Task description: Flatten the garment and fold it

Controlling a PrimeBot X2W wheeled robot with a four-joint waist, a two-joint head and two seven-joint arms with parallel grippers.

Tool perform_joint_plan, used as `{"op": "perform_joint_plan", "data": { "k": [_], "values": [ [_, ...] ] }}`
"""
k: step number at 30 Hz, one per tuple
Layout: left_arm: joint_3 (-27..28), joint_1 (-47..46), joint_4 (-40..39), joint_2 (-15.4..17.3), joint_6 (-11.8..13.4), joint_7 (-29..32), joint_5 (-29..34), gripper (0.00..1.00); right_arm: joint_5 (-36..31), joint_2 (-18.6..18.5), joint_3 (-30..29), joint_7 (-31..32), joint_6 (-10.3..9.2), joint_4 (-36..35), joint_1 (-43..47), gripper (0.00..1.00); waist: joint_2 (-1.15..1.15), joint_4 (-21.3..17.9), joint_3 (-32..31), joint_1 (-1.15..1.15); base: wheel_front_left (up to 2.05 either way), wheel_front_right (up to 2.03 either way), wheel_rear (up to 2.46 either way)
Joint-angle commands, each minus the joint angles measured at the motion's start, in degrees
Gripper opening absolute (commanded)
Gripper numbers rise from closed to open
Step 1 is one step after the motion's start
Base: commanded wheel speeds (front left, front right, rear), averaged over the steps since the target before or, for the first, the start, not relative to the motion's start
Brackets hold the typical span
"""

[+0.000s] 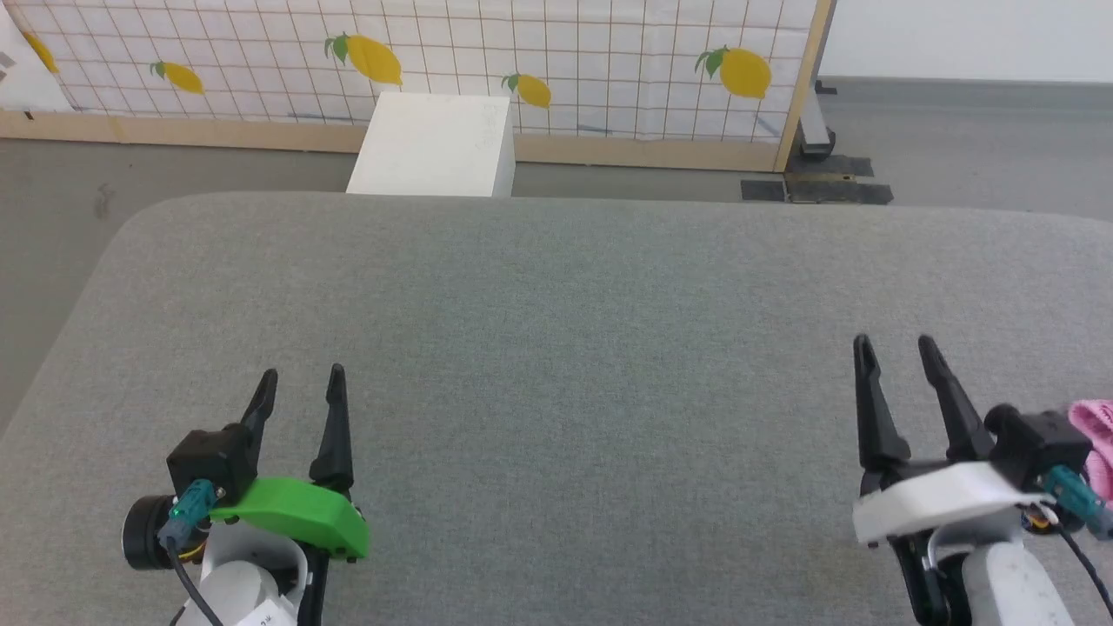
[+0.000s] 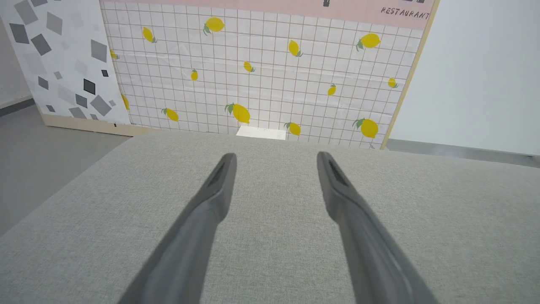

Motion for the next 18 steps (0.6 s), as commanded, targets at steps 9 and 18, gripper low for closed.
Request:
{"op": "perform_joint_plan", "data": {
  "k": [9,18],
  "values": [
    [-0.15,0.52,1.73,-0.57,-0.46,-0.52,-1.18,1.00,0.45,0.01,-0.34,1.11,-0.08,0.80,4.70,1.00,0.00,-0.43,-1.20,0.00,0.00,0.00,0.00],
    [-0.48,1.92,2.58,-1.54,-0.31,-0.62,-0.94,1.00,1.81,0.01,-0.71,3.41,-0.08,1.72,6.61,1.00,0.00,-0.87,-1.92,0.00,0.00,0.00,0.00]
  ]
}}
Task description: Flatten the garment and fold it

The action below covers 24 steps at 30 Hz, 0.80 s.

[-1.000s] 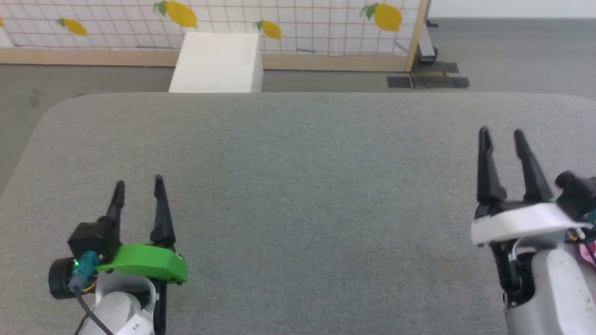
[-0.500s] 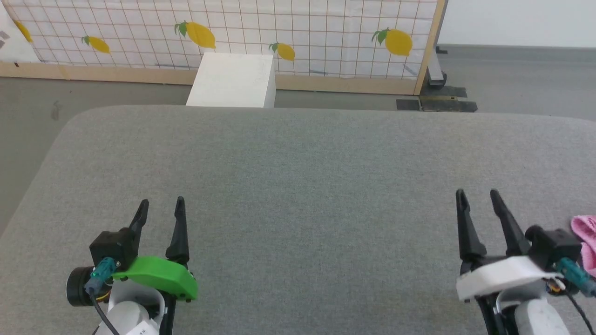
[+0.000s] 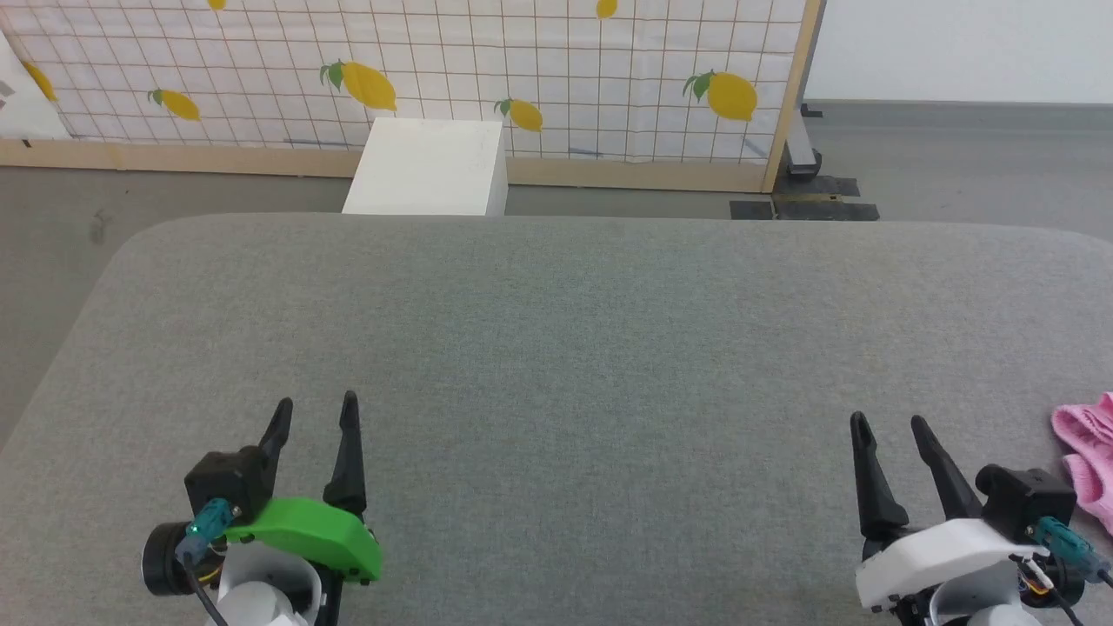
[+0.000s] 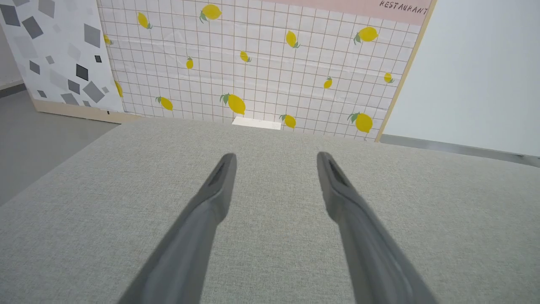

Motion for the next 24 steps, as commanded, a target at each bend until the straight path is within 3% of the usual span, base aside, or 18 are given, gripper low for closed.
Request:
{"op": "perform_joint_plan", "data": {
  "k": [1,14,15,24],
  "values": [
    [-0.18,0.65,0.30,-0.07,-0.07,-0.44,0.16,1.00,0.53,0.03,-0.06,0.25,-0.08,0.15,0.59,1.00,0.00,-0.04,-0.02,0.00,0.00,0.00,0.00],
    [-0.94,0.20,0.62,0.97,0.43,-0.49,2.71,1.00,0.99,0.03,0.12,1.53,-0.08,0.27,0.67,1.00,0.00,0.02,-0.52,0.00,0.00,0.00,0.00],
    [-0.98,0.24,0.53,0.58,0.09,-0.01,2.45,0.00,0.74,-0.01,0.12,1.45,0.01,0.21,0.17,0.00,0.00,0.03,-0.50,0.00,0.00,0.00,0.00],
    [-0.42,0.53,-0.16,-0.02,-0.19,0.70,3.49,0.00,0.05,-0.01,0.25,1.86,0.01,-0.44,0.21,0.00,0.00,-0.05,-0.39,0.00,0.00,0.00,0.00]
  ]
}}
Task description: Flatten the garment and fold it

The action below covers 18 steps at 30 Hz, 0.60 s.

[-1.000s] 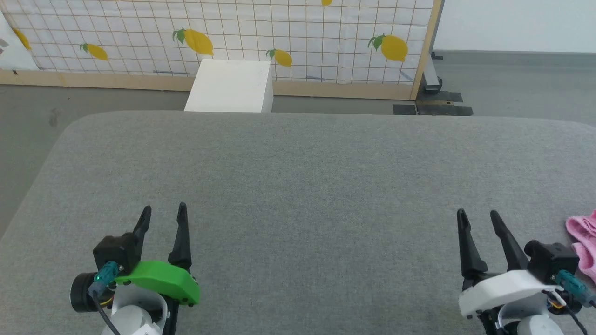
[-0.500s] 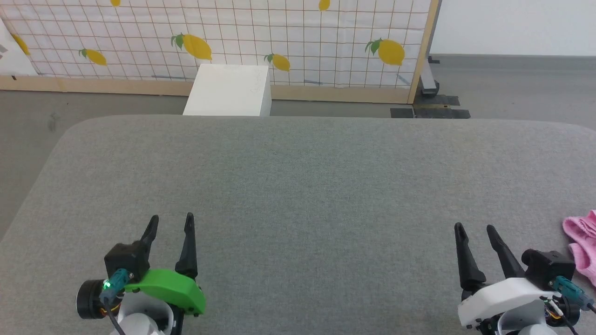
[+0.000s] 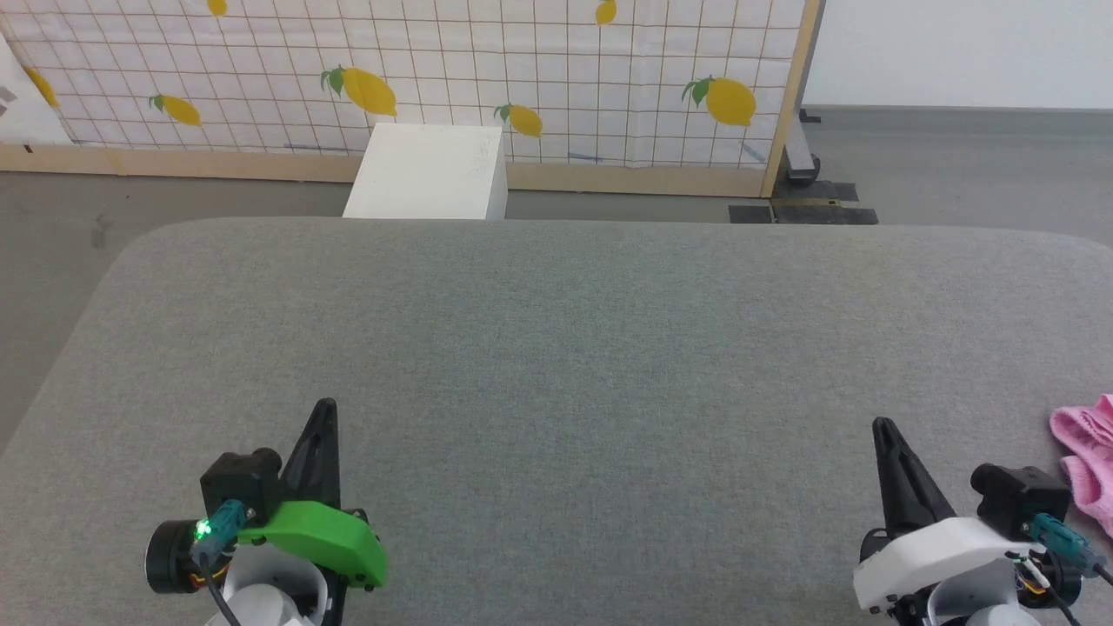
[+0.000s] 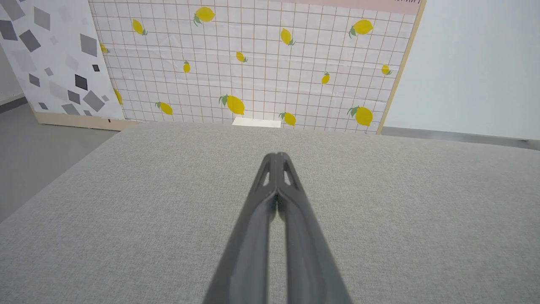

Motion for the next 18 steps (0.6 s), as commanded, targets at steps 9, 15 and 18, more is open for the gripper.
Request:
{"op": "perform_joint_plan", "data": {
  "k": [9,15,18],
  "values": [
    [1.46,0.75,-1.41,-1.07,-0.71,1.24,2.35,0.00,-1.64,0.00,0.22,0.94,-0.01,-1.42,0.13,0.00,0.00,-0.12,0.18,0.00,0.00,0.00,0.00],
    [2.18,1.06,-2.14,-1.66,-1.01,1.92,3.45,0.00,-2.38,0.01,0.34,1.37,-0.01,-2.11,0.19,0.00,0.00,-0.20,0.30,0.00,0.00,0.00,0.00],
    [2.55,1.22,-2.51,-1.96,-1.17,2.28,4.03,0.00,-2.77,0.01,0.40,1.59,-0.02,-2.47,0.21,0.00,0.00,-0.24,0.36,0.00,0.00,0.00,0.00]
  ]
}}
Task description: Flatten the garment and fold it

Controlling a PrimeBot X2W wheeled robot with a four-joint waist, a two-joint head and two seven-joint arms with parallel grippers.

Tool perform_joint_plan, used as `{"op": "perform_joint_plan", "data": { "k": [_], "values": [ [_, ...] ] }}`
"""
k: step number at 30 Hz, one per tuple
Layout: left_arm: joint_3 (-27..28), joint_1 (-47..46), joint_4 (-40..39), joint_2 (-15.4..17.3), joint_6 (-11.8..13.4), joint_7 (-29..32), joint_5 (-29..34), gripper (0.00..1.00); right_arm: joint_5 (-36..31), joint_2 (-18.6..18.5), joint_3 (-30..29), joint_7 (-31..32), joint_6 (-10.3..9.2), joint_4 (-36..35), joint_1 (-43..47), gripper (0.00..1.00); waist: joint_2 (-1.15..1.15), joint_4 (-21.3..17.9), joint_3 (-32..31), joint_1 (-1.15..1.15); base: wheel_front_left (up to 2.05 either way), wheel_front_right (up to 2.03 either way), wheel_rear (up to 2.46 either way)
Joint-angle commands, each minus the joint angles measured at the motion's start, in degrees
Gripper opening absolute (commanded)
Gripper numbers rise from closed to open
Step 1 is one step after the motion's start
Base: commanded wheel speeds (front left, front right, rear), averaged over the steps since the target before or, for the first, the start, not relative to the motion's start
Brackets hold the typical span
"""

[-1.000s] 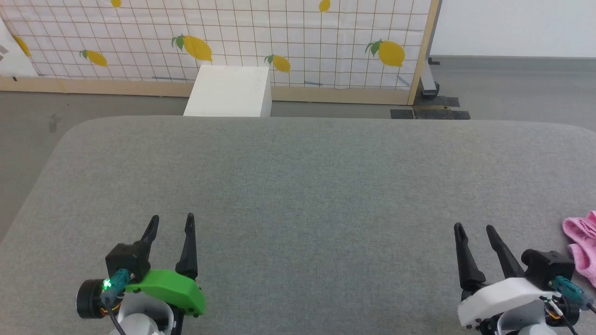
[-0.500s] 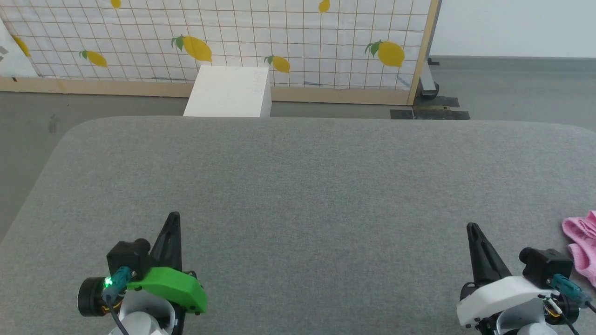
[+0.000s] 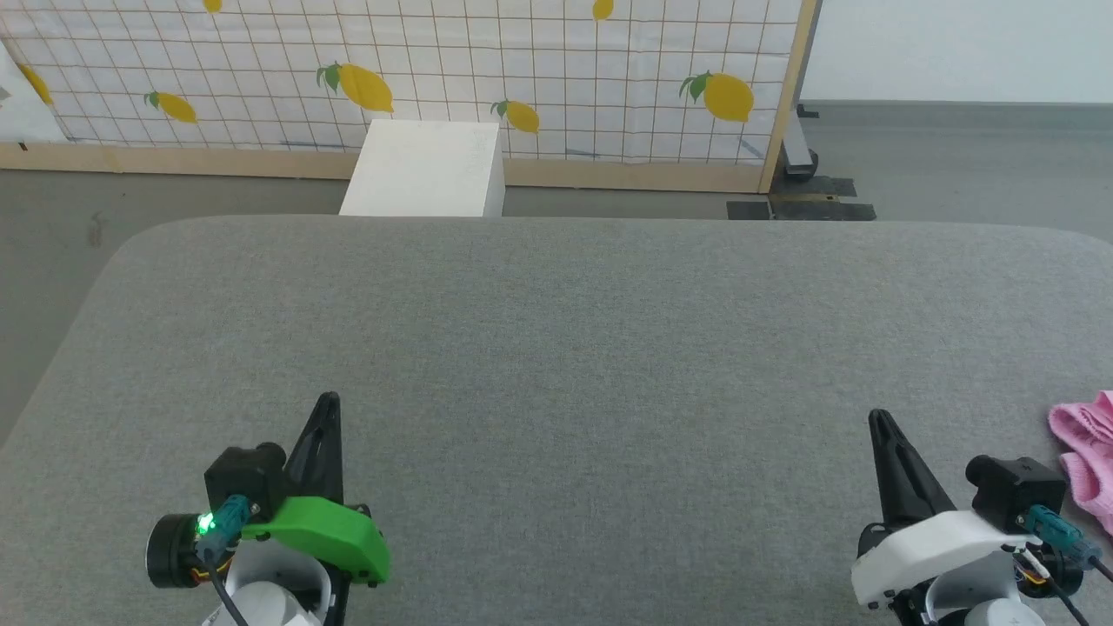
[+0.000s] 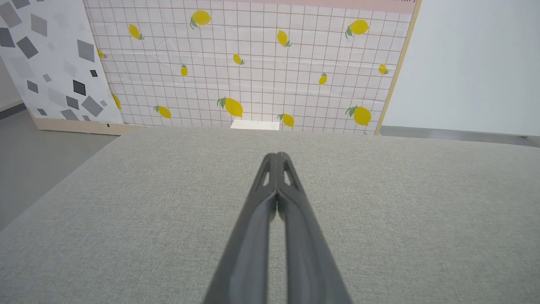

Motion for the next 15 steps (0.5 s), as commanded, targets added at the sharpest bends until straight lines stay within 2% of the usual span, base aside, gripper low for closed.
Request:
{"op": "perform_joint_plan", "data": {
  "k": [1,15],
  "values": [
    [0.46,0.66,-0.44,-0.51,-0.44,0.38,0.77,0.00,-0.77,0.01,0.10,0.25,-0.02,-0.57,0.22,0.00,0.00,-0.02,0.03,0.00,0.00,0.00,0.00],
    [2.12,1.37,-2.12,-1.89,-1.14,1.97,3.34,0.00,-2.49,0.01,0.39,1.25,-0.03,-2.18,0.34,0.00,0.00,-0.20,0.29,0.00,0.00,0.00,0.00]
  ]
}}
